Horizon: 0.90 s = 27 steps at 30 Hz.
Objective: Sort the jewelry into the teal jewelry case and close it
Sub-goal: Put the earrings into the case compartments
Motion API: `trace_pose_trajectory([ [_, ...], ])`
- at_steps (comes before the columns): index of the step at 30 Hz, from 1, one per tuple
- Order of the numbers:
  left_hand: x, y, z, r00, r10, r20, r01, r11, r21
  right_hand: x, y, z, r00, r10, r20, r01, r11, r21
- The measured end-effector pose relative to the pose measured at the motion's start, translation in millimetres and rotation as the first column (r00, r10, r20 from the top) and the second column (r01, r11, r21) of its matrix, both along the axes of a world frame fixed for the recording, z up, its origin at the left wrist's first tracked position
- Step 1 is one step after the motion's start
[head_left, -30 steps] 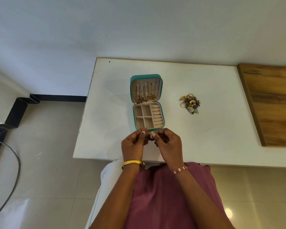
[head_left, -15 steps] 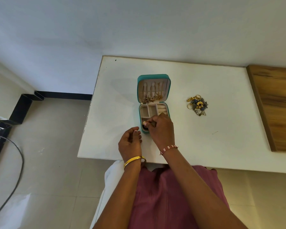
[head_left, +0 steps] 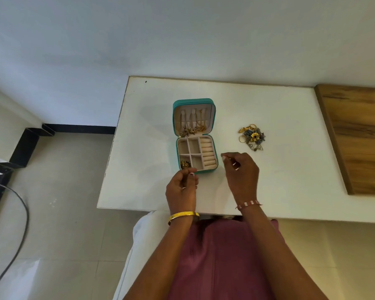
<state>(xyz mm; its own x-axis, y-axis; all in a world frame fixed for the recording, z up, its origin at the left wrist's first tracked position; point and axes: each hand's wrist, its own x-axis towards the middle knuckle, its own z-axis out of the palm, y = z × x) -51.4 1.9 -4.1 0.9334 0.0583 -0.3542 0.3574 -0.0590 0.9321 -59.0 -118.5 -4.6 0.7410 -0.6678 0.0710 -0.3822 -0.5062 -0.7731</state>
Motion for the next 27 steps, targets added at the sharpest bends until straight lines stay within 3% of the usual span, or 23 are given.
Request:
trace_pose_trajectory([
  [8,-4.7,-72.4,13.0,0.978,-0.206,-0.022,0.202,0.973,-0.107,-8.9,-77.0,-13.3,0.973,-0.229,0.013,0.229,0.973,0.009],
  [21,4.2,-97.0,2.0,0.967,-0.240,-0.089,0.234,0.970,-0.064,25.9,-101.0,-34.0,0.992,-0.083,-0.099,0.072,0.991,-0.114],
  [27,0.7,-93.9,-2.4,0.963,-0.233,-0.135,0.223,0.971,-0.084,15.2,-86.9,-33.3,0.992,-0.068,-0.106,0.060,0.996,-0.072],
])
